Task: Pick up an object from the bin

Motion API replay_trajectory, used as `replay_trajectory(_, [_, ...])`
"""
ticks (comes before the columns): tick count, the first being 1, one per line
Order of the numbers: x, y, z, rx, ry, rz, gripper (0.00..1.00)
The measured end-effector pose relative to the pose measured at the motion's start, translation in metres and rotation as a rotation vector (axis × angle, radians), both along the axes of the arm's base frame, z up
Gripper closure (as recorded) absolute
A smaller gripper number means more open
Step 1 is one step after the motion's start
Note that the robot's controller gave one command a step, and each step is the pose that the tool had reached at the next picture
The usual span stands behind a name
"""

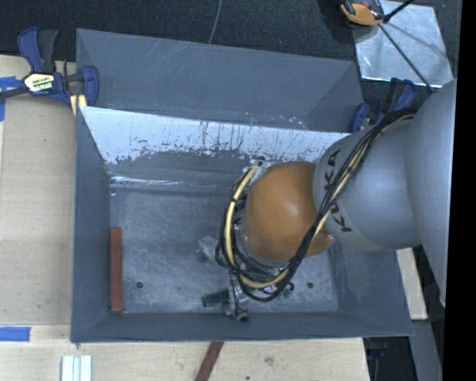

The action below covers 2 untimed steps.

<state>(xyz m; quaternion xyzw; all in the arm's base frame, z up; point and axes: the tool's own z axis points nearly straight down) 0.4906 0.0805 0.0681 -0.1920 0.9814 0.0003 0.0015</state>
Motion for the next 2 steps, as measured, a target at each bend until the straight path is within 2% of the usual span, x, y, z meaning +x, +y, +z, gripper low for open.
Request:
replay_trajectory(1, [-0.0020,0.0075,0.0026,0.001,-0.002,0.108,1.00])
replay_trajectory(2, [-0.0020,0.0075,0.0026,0.001,-0.002,0.108,1.00])
